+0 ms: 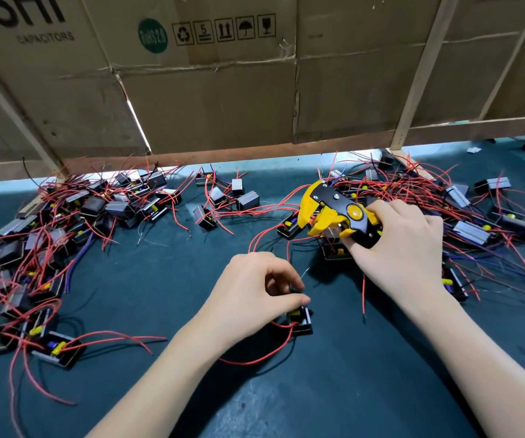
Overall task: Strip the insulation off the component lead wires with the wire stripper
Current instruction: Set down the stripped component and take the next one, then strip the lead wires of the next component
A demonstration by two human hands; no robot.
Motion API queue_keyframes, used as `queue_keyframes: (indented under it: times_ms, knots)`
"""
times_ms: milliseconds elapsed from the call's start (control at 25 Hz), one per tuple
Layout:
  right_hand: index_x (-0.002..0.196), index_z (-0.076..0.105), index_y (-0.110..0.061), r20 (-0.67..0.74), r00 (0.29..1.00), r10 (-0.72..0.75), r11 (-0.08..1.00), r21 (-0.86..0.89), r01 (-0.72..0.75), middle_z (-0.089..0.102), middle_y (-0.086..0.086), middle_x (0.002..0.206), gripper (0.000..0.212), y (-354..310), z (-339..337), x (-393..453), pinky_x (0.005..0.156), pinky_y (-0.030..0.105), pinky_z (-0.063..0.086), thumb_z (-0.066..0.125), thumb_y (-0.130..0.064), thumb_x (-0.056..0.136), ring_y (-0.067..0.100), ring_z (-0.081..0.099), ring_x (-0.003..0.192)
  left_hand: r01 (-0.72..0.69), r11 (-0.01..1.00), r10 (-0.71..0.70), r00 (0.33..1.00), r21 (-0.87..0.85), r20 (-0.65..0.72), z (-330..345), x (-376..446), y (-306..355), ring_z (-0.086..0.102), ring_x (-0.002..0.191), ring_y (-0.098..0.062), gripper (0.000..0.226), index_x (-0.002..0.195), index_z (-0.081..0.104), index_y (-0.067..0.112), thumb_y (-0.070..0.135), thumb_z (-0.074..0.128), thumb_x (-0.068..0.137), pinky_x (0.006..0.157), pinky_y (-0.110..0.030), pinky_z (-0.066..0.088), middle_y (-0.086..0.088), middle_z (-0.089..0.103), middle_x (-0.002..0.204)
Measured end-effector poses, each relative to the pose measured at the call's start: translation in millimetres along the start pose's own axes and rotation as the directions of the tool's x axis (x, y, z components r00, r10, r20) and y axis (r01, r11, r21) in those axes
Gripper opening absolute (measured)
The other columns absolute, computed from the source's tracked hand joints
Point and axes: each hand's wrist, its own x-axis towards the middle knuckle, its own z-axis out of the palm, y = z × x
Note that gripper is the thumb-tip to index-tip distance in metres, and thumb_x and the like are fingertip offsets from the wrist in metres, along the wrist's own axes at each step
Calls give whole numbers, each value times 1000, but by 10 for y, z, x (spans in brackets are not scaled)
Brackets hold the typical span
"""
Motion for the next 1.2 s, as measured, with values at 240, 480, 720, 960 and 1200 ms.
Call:
queue_keyframes:
  times_ms: [240, 480, 720, 960, 1200]
  knots:
    - [75, 59, -27, 40, 998, -39, 912, 409, 19, 57, -8, 69, 22, -10, -233, 107, 71, 32, 43, 75, -41, 78, 14, 53, 69, -45, 967, 19, 994, 251, 105, -124, 12, -33, 57, 83, -9, 41, 95, 73, 31, 66, 65, 76, 80, -30, 47, 8, 56, 91]
    - [84, 66, -15, 594, 709, -381, 690, 692, -209, 69, 11, 86, 47, 99, -478, 130, 87, 46, 48, 64, -61, 76, 31, 63, 86, -170, 953, 105, 962, 251, 253, -394, 19, -131, 51, 92, -4, 6, 87, 72, 27, 23, 75, 82, 87, -28, 43, 9, 53, 94]
    - [81, 66, -18, 575, 734, -360, 835, 550, -21, 63, -1, 72, 48, -92, -273, 24, 76, 39, 46, 61, -65, 73, 18, 55, 71, -77, 957, 62, 996, 279, 60, -453, 68, -200, 58, 87, -14, 10, 83, 69, 19, 10, 65, 86, 85, -39, 47, 5, 61, 88]
    - [101, 68, -24, 444, 889, -113, 926, 372, -68, 72, -10, 102, 50, -166, 51, 45, 90, 35, 48, 61, -65, 75, 12, 64, 99, -60, 971, 58, 998, 232, 14, -280, 68, -162, 59, 80, -15, 16, 98, 64, 23, 21, 72, 84, 82, -38, 49, 11, 66, 82]
    - [96, 66, -17, 412, 893, -183, 973, 205, 105, 57, 1, 140, 46, -28, 198, 68, 98, 37, 41, 67, -59, 76, 21, 49, 127, -108, 986, 112, 993, 123, -24, -342, 63, -200, 62, 73, -5, 5, 78, 74, 22, 21, 76, 83, 71, -19, 46, 15, 69, 72]
